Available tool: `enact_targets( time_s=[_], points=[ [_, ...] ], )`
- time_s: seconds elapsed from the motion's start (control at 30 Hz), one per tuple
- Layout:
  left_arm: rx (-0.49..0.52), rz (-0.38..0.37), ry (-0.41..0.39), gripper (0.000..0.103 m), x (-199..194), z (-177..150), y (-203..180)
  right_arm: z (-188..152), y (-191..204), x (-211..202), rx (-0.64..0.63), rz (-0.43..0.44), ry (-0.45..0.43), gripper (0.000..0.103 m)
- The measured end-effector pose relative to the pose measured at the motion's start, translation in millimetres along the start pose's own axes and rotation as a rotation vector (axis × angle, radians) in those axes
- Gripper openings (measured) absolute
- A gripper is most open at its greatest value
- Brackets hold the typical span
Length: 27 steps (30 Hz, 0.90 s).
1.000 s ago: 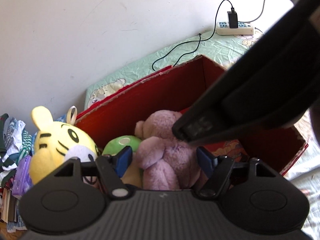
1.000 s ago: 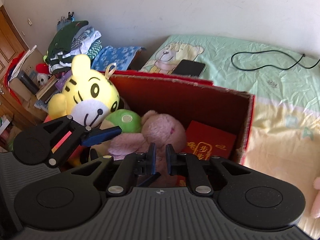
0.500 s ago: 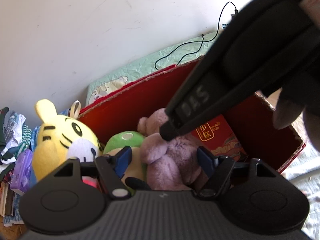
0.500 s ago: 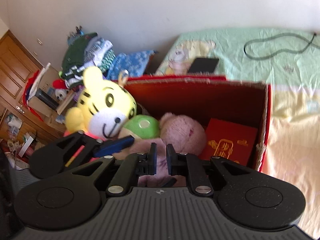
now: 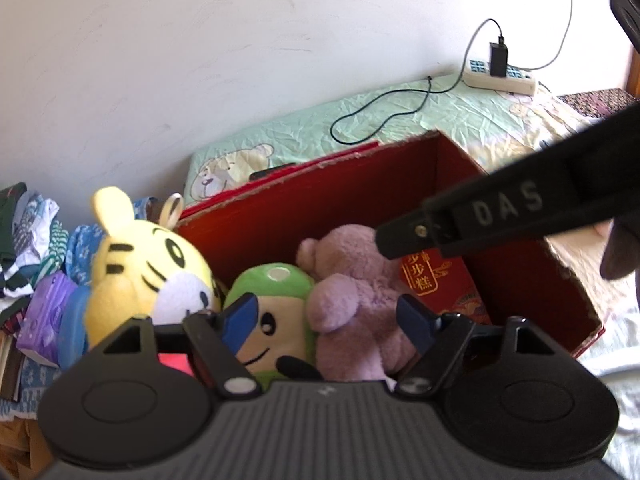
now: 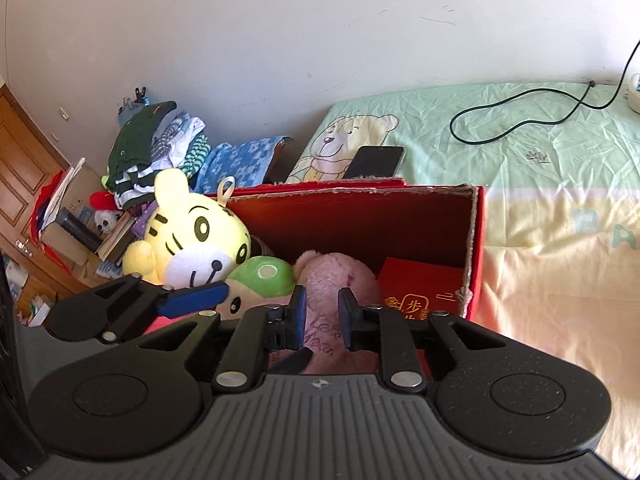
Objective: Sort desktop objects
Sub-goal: 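Open the right gripper and release the pink teddy bear in the box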
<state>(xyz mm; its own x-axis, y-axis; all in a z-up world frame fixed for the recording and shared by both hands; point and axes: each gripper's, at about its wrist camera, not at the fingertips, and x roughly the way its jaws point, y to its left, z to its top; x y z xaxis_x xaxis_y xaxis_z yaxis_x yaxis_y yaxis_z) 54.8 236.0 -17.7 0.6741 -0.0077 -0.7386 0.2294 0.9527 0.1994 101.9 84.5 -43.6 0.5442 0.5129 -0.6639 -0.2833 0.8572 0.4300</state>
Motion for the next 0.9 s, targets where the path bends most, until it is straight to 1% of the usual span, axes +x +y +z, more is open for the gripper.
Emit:
enact_targets(
  time_s=[0.13,0.17,0.2,0.3,0.33,0.53,0.6,0.7,0.77,0.87,0.9],
  points=[
    [-0.030,0.001,0.008,0.079,-0.9,0.5,1.3,-3.2,1.8,-2.8,0.000,-0.008,-0.012,0.020],
    [-0.039,-0.003,0.012,0.079,8.2,8.7,-2.9,-3.7,2.3,-3.8,0.002,-0.010,-0.016,0.020],
    [-0.051,-0.006,0.016,0.079,8.9,9.0,-1.9,-4.2,2.9,-5.3,0.004,-0.011,-0.021,0.020],
    [-0.086,-0.017,0.031,0.078,6.1,4.3,6.6,-5.2,4.6,-9.4,-0.003,-0.012,-0.032,0.020],
    [-0.093,-0.014,0.031,0.078,1.5,-5.7,2.8,-5.6,5.3,-10.7,-0.008,-0.014,-0.032,0.020],
    [-0.117,-0.006,0.042,0.078,-3.6,-3.3,6.0,-9.6,7.4,-16.5,0.002,-0.029,-0.036,0.023],
    [-0.122,-0.004,0.044,0.076,-4.0,-3.0,5.6,-11.3,7.1,-17.8,0.013,-0.033,-0.039,0.023],
    [-0.127,0.010,0.051,0.073,-2.7,-3.0,4.1,-15.3,10.4,-20.2,-0.004,-0.039,-0.055,0.024],
    [-0.132,0.015,0.050,0.073,-4.0,-3.3,4.2,-18.5,13.5,-21.4,-0.019,-0.052,-0.068,0.024],
    [-0.139,0.023,0.036,0.072,-9.2,-2.7,3.9,-24.5,14.0,-24.8,-0.001,-0.072,-0.117,0.024],
    [-0.142,0.024,0.029,0.072,-11.4,-2.1,3.9,-25.4,13.7,-25.2,0.000,-0.073,-0.120,0.024]
  ],
)
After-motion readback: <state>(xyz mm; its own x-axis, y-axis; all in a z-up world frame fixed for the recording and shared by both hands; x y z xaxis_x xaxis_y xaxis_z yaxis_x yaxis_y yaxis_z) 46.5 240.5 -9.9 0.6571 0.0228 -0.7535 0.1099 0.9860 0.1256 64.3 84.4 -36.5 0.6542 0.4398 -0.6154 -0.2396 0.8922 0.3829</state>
